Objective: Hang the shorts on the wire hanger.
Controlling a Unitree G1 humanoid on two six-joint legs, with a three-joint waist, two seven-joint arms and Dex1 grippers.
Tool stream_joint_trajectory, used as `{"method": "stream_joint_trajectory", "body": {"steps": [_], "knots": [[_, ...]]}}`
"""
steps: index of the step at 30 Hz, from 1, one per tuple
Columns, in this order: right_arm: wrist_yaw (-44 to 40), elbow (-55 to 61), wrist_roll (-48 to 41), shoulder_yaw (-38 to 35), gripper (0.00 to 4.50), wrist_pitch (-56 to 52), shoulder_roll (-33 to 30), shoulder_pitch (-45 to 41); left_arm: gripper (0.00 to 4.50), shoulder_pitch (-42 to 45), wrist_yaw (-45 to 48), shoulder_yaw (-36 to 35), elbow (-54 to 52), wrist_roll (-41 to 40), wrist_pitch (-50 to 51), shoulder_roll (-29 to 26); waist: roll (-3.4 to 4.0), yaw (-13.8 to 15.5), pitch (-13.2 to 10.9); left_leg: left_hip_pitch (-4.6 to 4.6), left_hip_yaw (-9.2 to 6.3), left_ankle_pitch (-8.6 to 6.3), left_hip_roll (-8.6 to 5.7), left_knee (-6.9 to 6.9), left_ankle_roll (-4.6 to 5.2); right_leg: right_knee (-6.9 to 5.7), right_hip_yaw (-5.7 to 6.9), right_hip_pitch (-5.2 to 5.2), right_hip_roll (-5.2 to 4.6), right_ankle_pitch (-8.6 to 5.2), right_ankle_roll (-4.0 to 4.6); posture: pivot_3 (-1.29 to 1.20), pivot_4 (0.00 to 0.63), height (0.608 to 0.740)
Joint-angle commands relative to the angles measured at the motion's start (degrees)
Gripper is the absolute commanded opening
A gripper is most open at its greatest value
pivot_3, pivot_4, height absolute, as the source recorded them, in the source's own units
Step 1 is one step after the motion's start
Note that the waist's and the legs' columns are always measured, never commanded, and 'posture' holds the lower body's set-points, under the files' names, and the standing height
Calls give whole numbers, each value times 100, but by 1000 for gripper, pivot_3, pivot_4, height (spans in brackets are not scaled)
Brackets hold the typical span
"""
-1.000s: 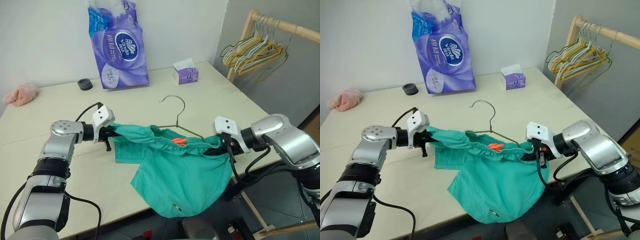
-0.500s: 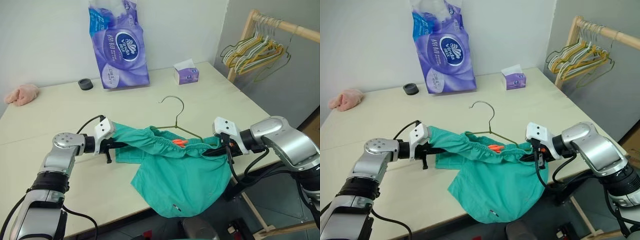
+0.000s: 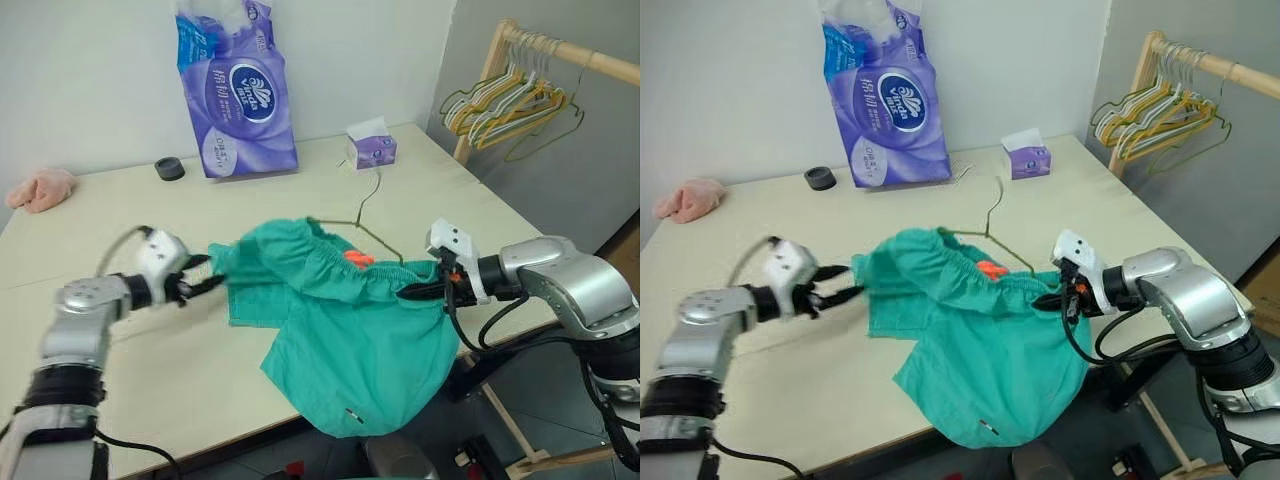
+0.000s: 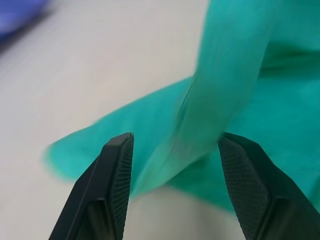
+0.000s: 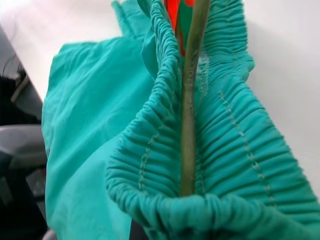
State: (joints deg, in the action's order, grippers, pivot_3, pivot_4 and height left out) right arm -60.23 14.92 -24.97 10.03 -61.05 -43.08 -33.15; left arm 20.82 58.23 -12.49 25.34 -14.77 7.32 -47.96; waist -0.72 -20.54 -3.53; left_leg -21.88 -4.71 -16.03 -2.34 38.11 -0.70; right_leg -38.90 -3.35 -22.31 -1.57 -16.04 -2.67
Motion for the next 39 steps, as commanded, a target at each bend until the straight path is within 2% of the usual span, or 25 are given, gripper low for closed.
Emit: {"method": "stream_joint_trajectory", "body": {"steps": [1, 7, 14, 16, 18, 21, 29, 34, 39], "knots": [[174, 168, -261, -256, 0, -218, 23, -31, 2769, -49, 143, -2, -788, -422, 440, 151, 1, 48, 0, 0, 1, 0, -5, 0, 0, 1, 0, 1, -6, 0, 0, -381, 41, 740], [307, 345, -499, -382, 0, -471, -161, 54, 2769, 78, 227, 368, -1719, -710, 1168, 547, 0, 69, 0, -2, 3, 0, -9, 7, 0, -1, 0, 3, -10, 0, 0, -385, 39, 740], [774, 453, -899, -1024, 0, -1108, -127, 414, 2769, 105, 470, 693, -2432, -1059, 1734, 700, 0, -28, 0, -1, 2, -1, -6, 1, 1, -2, 2, 3, -7, -2, -3, -426, 45, 740], [1157, 429, -917, -1595, 0, -1418, -71, 800, 2769, 178, 530, 864, -2864, -1384, 2162, 808, 0, -27, 0, -1, 1, -1, -6, 0, 1, -2, 2, 3, -6, -2, -3, -438, 53, 740], [1698, 221, -705, -2473, 0, -1719, -28, 1280, 2769, 463, 480, 1063, -3307, -1814, 2700, 1076, -4, 45, -3, -6, -1, -1, -6, 3, 2, 0, 5, 5, -6, -3, -6, -453, 65, 740], [2166, 60, -541, -3203, 0, -1915, -56, 1707, 2769, 840, 253, 1184, -3553, -2101, 3146, 1439, 8, 119, -11, -23, 5, -15, -15, 44, 25, 0, 0, 10, -10, -5, -9, -465, 74, 740], [2645, -605, -29, -4193, 0, -1351, -566, 2764, 2769, 1645, -59, 1850, -3696, -1918, 3053, 2238, 52, -58, -35, 7, 36, -46, -8, 65, 76, -2, -30, 44, 19, -20, -32, -505, 87, 740], [2978, -1632, 482, -4689, 0, -505, -1045, 2894, 2769, 2216, -441, 2256, -3385, -1431, 2642, 2866, 64, -108, -47, 17, 49, -51, -19, 67, 84, 16, -38, 68, 32, -26, -43, -523, 85, 740], [3217, -2401, 922, -4875, 0, 472, -1571, 2774, 2769, 2692, -783, 2470, -3019, -1044, 2444, 3349, 68, -321, -69, 46, 69, -79, -19, 62, 120, 67, -57, 127, 33, -47, -78, -531, 88, 740]]}}
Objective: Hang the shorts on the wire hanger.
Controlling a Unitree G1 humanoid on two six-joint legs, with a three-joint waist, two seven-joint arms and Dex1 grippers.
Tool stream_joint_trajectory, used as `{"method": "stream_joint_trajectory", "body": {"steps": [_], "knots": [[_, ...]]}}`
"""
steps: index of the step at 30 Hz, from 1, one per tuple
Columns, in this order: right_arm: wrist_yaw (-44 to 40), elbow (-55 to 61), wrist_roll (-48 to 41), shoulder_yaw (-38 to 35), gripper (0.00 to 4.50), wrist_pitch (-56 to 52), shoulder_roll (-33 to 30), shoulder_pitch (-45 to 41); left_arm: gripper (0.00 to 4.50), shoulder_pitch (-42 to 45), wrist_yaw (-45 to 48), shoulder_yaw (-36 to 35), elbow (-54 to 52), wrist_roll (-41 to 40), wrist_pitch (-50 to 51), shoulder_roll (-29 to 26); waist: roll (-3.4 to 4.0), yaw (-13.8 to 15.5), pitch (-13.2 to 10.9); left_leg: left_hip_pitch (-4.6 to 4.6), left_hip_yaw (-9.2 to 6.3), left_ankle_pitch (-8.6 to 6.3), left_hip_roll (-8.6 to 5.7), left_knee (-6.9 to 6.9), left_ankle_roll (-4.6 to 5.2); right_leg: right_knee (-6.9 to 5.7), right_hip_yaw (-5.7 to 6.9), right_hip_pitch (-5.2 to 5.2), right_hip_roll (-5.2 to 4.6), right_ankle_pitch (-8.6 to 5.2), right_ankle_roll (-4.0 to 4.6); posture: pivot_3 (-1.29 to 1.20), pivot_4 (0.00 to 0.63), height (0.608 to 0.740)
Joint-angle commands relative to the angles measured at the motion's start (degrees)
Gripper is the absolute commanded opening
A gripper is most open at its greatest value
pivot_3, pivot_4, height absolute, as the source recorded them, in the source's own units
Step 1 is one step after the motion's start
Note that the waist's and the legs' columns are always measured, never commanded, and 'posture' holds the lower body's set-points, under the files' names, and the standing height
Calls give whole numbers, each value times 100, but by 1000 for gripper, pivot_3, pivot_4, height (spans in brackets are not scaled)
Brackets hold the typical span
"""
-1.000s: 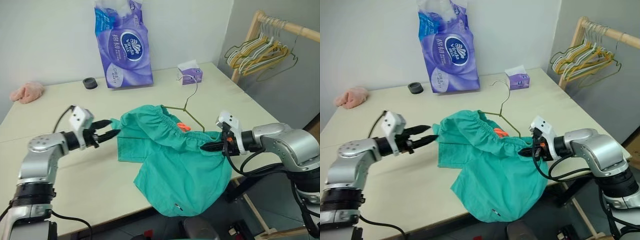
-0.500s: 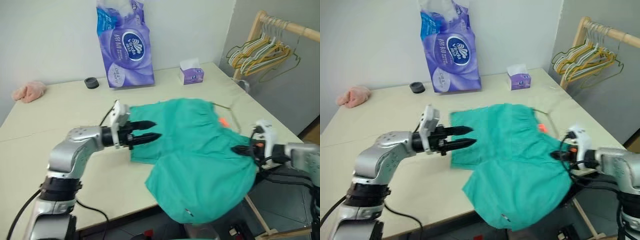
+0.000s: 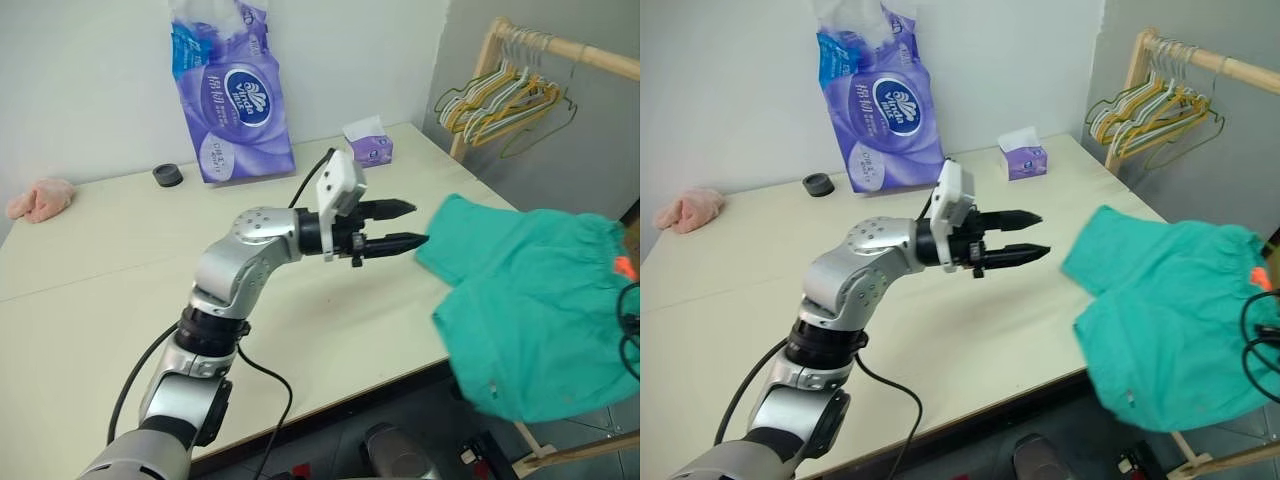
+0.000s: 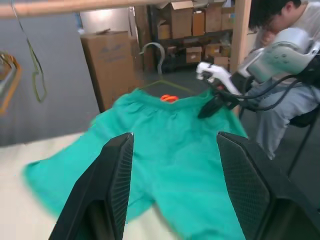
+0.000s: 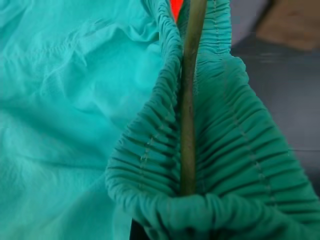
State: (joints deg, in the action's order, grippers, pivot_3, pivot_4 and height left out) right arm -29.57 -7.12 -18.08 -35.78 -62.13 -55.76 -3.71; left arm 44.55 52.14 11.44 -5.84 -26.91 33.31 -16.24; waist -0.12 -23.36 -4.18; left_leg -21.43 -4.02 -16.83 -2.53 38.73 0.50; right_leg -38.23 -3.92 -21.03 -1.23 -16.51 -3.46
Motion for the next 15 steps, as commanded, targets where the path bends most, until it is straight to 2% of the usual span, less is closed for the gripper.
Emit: {"method": "stream_joint_trajectory", "body": {"steps": [1, 5, 7, 9, 15], "knots": [[169, -298, 275, -321, 0, 738, -392, -223, 2769, 428, -247, 101, 184, 223, -181, 292, 10, -83, -8, 0, 0, -2, 0, -1, 1, 10, -1, 4, 0, 0, -1, -526, 88, 740], [166, -369, 335, -185, 0, 1110, -720, -655, 2769, 883, -414, 172, 574, 342, -153, 720, 9, -258, -32, 15, 27, -23, -1, -1, 16, 24, -13, 22, -1, -8, -15, -529, 103, 740], [180, -430, 328, -67, 0, 1145, -803, -999, 2769, 1033, -455, 204, 749, 441, -237, 858, 26, -379, -74, 75, 41, -49, 1, -2, 9, 40, -14, 85, -1, -22, -38, -528, 113, 740], [199, -670, 345, 110, 0, 1214, -884, -1445, 2769, 1193, -519, 206, 948, 505, -296, 1005, 27, -481, -92, 97, 56, -69, 3, -2, 7, 61, -22, 109, 0, -32, -51, -524, 121, 740], [371, -2153, 452, 507, 0, 1401, -1108, -2775, 2769, 1384, -574, 224, 1154, 662, -420, 1177, 25, -530, -232, 136, 87, -86, 0, 1, 27, 123, -48, 171, -9, -27, -64, -503, 141, 740]]}}
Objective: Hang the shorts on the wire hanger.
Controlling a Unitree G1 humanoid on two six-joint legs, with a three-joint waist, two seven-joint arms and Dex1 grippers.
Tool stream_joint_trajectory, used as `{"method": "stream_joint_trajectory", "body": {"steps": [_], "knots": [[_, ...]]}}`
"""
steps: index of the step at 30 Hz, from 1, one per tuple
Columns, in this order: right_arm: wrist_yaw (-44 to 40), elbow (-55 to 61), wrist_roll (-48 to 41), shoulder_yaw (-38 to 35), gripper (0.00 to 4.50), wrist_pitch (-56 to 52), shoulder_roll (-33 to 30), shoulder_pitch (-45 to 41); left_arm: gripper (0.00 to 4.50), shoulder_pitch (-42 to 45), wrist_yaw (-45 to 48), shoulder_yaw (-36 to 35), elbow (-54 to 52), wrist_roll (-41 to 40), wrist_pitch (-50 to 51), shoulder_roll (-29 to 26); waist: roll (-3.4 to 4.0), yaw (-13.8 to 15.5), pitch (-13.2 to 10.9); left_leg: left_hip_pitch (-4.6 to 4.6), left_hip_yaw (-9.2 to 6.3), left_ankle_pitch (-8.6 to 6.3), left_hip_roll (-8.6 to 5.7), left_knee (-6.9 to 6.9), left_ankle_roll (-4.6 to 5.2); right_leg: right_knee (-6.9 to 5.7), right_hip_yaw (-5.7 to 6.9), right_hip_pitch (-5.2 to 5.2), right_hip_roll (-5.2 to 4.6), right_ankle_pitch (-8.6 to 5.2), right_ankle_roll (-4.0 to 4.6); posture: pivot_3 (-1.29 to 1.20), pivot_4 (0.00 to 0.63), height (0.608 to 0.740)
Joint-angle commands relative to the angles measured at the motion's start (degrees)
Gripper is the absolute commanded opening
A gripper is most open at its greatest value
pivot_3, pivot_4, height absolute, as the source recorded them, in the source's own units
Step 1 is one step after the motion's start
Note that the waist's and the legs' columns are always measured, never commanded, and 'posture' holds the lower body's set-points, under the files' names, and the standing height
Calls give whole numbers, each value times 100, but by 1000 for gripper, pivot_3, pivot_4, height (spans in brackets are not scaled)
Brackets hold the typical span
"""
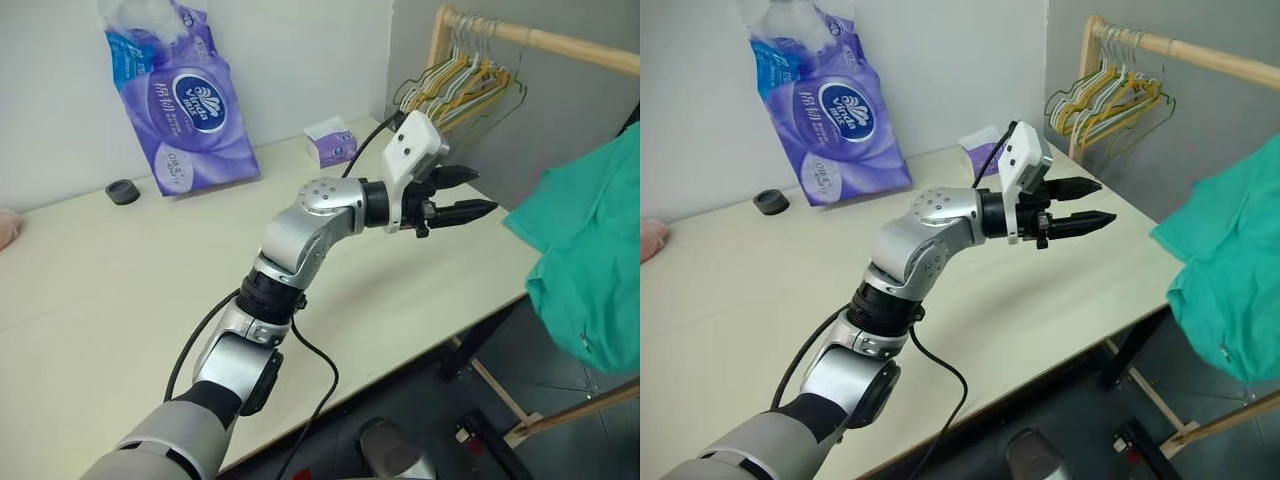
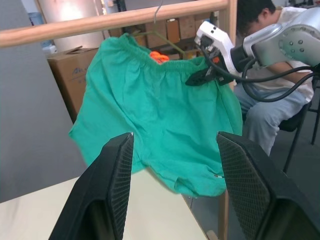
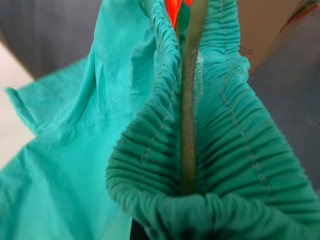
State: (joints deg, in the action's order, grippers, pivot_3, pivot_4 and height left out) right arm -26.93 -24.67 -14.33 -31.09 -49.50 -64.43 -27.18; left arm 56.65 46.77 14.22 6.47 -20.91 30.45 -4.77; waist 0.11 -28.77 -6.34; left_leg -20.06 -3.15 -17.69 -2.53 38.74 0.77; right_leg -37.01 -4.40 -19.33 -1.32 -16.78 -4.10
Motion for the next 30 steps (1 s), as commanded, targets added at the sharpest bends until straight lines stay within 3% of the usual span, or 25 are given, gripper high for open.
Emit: {"method": "stream_joint_trajectory", "body": {"steps": [1, 11, 17, 23, 30], "knots": [[113, -626, 76, 100, 0, 120, -270, -609, 2769, 181, -33, -50, -82, 78, -134, 34, -2, 18, -43, 5, 5, -2, -1, 0, 4, 1, -6, 3, -1, 0, 0, -501, 143, 740], [-430, -1758, -89, 904, 0, -1199, -497, -1704, 2769, 432, 17, -24, 129, 212, -245, 241, -28, 32, -294, 18, 80, -8, -1, 2, 9, 6, -105, -2, 1, 16, -32, -509, 197, 740], [-406, -1874, -123, 901, 0, -1673, -499, -2104, 2769, 781, 495, -52, 475, -39, -177, 487, -68, 45, -416, 16, 97, -26, 0, 3, 25, 17, -118, -6, 1, 18, -41, -508, 219, 740], [-34, -1987, -185, 537, 0, -1778, -501, -2496, 2769, 1116, 878, -57, 931, -10, -307, 599, -51, 43, -506, 3, 106, -38, 2, 1, 26, 13, -125, -28, 1, 13, -51, -510, 222, 740], [445, -1498, -395, -108, 2061, -2198, -458, -2547, 2806, 1217, 1073, -30, 1169, 68, -529, 689, -14, 20, -534, -50, 129, -47, 2, 2, 35, -1, -136, -89, -1, 17, -48, -544, 210, 740]]}}
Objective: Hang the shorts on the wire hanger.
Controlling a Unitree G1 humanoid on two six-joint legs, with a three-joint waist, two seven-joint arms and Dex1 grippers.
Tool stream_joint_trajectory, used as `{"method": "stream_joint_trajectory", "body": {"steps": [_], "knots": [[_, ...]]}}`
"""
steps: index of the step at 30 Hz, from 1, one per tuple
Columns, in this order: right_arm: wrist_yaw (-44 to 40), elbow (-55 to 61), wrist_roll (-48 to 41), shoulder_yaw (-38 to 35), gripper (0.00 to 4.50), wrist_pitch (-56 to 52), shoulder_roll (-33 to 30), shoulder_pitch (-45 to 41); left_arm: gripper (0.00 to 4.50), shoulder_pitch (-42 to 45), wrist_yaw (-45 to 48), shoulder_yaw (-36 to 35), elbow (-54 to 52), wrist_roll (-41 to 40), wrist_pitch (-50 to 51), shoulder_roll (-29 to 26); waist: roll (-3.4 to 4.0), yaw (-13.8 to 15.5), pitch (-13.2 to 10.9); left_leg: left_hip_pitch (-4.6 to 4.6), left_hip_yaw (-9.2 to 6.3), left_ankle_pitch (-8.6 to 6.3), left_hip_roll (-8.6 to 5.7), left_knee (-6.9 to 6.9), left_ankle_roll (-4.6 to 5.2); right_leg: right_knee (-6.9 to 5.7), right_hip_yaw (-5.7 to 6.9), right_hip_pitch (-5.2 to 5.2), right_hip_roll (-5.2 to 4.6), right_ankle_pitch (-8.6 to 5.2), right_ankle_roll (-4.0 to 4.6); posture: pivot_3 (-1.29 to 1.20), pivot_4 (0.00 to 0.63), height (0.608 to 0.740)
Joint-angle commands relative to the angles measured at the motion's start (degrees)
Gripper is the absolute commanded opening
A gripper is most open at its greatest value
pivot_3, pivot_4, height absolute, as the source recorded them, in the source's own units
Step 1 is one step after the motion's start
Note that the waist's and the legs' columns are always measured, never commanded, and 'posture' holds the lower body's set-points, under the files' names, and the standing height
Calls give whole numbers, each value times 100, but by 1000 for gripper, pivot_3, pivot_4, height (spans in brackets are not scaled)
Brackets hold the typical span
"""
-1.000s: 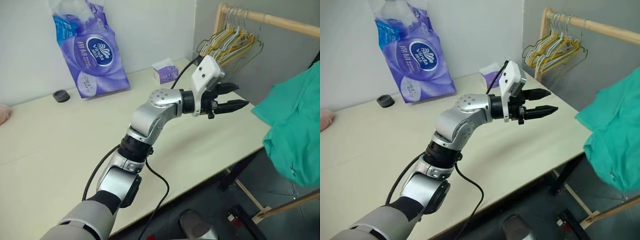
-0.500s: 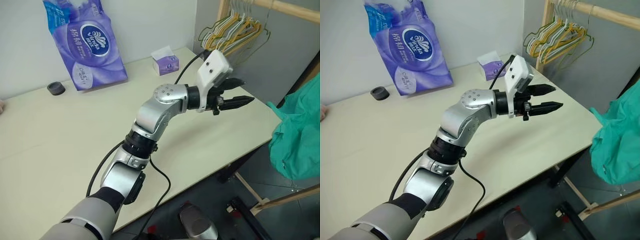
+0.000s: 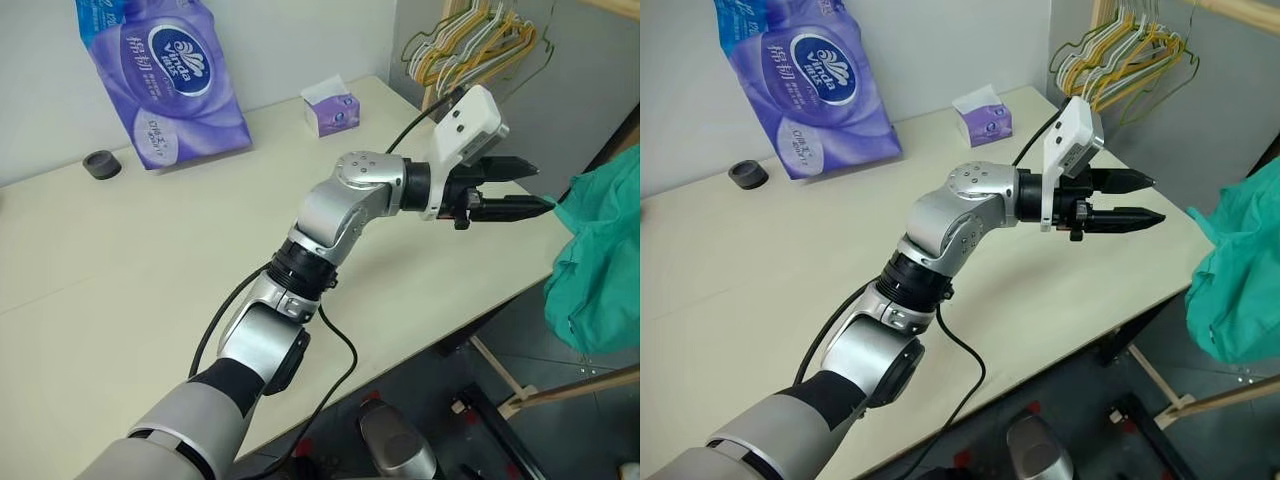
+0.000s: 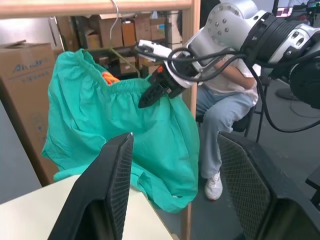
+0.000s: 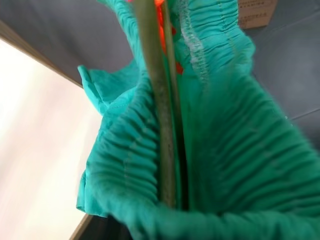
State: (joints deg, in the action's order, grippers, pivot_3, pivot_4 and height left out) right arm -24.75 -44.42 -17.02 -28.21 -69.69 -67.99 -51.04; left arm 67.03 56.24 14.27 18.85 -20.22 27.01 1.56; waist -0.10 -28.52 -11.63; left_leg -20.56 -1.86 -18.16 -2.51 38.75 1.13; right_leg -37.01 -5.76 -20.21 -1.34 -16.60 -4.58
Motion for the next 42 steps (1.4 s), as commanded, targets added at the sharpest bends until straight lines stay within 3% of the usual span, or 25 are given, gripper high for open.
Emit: {"method": "stream_joint_trajectory", "body": {"steps": [1, 7, 21, 27, 33, 42], "knots": [[312, 607, -150, -514, 2474, -254, -104, -162, 2806, 176, 156, -22, -67, 8, -205, 60, 13, -7, -6, -6, 4, 0, 0, 0, 0, -2, -3, -7, 0, 6, 8, -544, 210, 740], [520, 1372, -79, -644, 4480, 97, -171, -82, 2806, 198, 276, -21, 27, 61, -329, 92, 25, -18, -5, -8, 17, -2, 0, 0, 3, -1, -13, -13, -2, -4, -18, -564, 203, 740], [672, 1944, 239, 10, 4480, 1490, 12, -34, 2806, 204, 378, -25, 124, 160, -448, 119, 29, -232, -3, -4, 37, -2, 0, 1, 5, -5, -31, -19, -4, 2, -31, -565, 193, 740], [868, 1820, 211, -117, 4480, 984, 111, -68, 2806, 178, 375, -20, 89, 191, -433, 101, 30, -261, -2, -4, 41, -2, 0, 2, 5, -5, -35, -19, -4, 5, -34, -556, 193, 740], [1375, 1787, 7, -859, 4480, -131, 447, -277, 2806, 181, 393, -26, 93, 216, -435, 98, 30, -268, -2, -5, 41, -2, 0, 2, 6, -5, -36, -19, -4, 14, -20, -556, 193, 740], [1477, 2335, -33, -1030, 4480, 137, 661, -74, 2806, 186, 460, -24, 140, 249, -476, 89, 36, -272, 2, -5, 44, -2, -1, 2, 6, -4, -39, -20, -4, 11, -28, -560, 188, 740]]}}
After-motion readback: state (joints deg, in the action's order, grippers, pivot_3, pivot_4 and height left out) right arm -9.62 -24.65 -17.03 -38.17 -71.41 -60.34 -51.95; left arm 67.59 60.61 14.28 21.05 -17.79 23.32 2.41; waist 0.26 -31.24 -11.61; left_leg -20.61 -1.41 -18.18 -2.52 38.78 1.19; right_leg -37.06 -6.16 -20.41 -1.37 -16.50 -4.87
